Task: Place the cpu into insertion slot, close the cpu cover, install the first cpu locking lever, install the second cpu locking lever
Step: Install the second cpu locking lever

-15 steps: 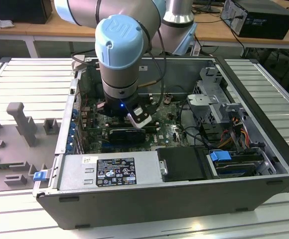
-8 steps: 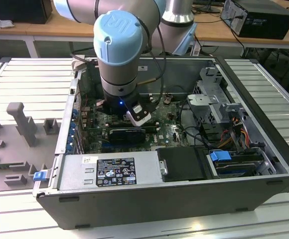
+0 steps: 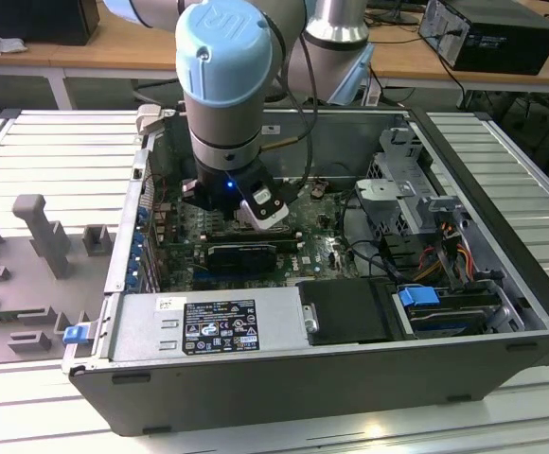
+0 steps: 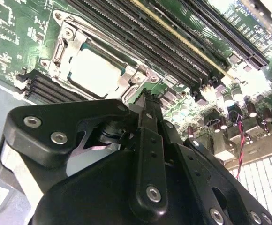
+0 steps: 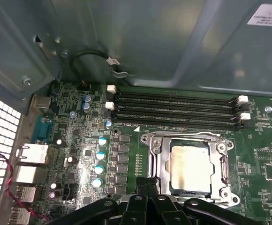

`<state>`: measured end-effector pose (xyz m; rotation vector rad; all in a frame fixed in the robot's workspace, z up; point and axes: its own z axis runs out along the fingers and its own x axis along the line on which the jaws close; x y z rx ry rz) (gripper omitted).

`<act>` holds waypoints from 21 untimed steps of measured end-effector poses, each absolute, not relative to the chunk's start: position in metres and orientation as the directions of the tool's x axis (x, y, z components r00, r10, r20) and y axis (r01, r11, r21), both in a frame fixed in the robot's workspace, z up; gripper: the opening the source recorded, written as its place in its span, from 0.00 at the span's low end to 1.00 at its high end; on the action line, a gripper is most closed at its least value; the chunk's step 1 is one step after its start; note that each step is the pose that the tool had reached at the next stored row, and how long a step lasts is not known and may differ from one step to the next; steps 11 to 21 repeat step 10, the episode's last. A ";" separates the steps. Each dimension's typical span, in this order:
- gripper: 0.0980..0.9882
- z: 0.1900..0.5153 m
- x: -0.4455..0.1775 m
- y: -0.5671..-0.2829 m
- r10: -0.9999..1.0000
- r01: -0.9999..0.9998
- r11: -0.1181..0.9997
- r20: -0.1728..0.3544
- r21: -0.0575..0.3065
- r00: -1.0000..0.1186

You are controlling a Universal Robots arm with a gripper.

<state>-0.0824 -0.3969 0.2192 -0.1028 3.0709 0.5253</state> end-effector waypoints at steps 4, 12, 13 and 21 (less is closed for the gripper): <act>0.01 0.226 -0.082 -0.397 -0.061 -0.069 0.941 -0.035 0.331 -0.998; 0.01 0.233 -0.082 -0.397 -0.061 -0.069 0.941 -0.035 0.331 -0.998; 0.01 0.233 -0.082 -0.397 -0.061 -0.069 0.941 -0.035 0.331 -0.998; 0.01 0.233 -0.082 -0.397 -0.061 -0.069 0.941 -0.035 0.331 -0.998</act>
